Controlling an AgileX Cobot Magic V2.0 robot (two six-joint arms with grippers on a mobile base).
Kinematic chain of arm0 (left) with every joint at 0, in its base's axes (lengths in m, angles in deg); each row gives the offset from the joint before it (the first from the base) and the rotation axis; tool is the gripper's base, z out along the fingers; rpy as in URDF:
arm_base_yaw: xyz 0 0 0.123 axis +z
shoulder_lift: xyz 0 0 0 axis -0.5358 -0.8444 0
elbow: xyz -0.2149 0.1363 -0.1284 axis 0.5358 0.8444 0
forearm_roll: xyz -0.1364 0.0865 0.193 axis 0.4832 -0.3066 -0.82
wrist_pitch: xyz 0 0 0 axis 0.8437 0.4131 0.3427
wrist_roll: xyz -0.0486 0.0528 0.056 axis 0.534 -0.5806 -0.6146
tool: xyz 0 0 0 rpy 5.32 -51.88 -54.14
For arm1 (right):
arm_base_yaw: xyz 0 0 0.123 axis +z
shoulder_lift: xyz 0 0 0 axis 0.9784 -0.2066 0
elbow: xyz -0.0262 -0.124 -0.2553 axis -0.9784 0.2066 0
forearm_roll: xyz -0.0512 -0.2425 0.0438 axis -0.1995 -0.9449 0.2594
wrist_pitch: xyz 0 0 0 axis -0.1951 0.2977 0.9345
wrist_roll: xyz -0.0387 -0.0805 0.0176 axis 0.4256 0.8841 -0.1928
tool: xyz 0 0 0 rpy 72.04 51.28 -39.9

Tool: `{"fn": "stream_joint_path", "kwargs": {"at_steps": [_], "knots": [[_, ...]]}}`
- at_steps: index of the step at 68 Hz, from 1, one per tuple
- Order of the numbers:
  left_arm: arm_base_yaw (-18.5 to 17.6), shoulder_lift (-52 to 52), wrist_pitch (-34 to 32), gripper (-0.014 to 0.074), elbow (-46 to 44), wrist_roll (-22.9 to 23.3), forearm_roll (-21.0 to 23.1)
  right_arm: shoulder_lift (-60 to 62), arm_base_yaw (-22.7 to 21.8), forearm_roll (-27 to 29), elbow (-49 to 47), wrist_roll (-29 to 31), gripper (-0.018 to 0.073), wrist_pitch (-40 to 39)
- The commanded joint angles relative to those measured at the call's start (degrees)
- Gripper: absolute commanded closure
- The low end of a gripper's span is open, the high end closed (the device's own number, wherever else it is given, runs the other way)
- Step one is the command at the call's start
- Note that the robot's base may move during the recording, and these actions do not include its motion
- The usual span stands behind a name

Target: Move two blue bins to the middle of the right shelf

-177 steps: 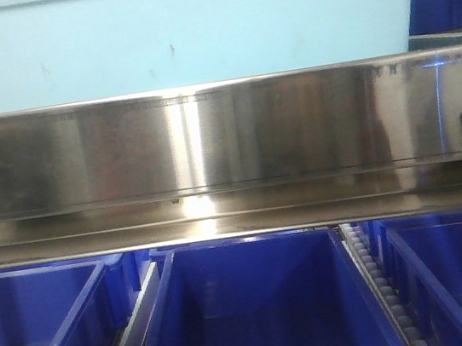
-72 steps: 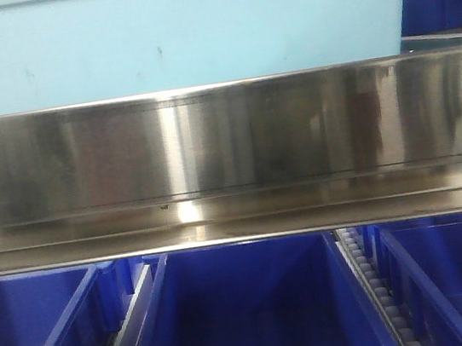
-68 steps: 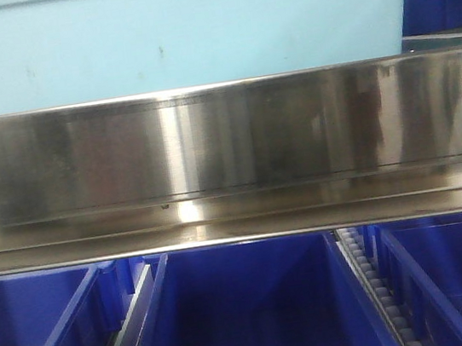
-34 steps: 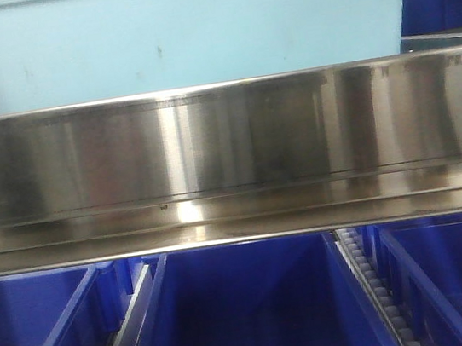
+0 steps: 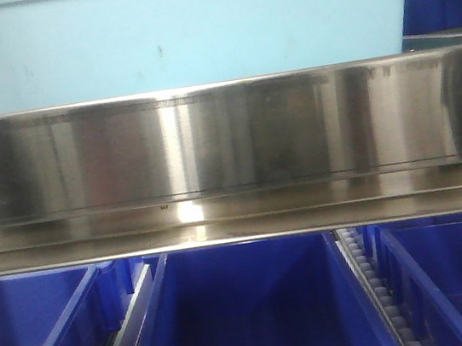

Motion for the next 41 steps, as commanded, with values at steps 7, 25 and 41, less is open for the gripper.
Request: {"fn": "stream_joint_path", "kwargs": {"at_steps": [7, 25, 41], "knots": [[0.56, -7.89, 4.38, 0.0027, -4.93, 0.0, 0.24, -6.96, 0.08, -3.25, -4.21, -4.35, -0.001, 2.86], [0.56, -17.24, 4.27, 0.0027, -6.3, 0.0, 0.52, -15.87, 0.12, -3.34, -4.21, -6.07, -0.001, 2.95], [0.56, -22.57, 3.8, 0.0027, -6.3, 0.0, 0.52, -20.87, 0.12, -1.79, -4.21, -7.15, -0.001, 1.97]]}}
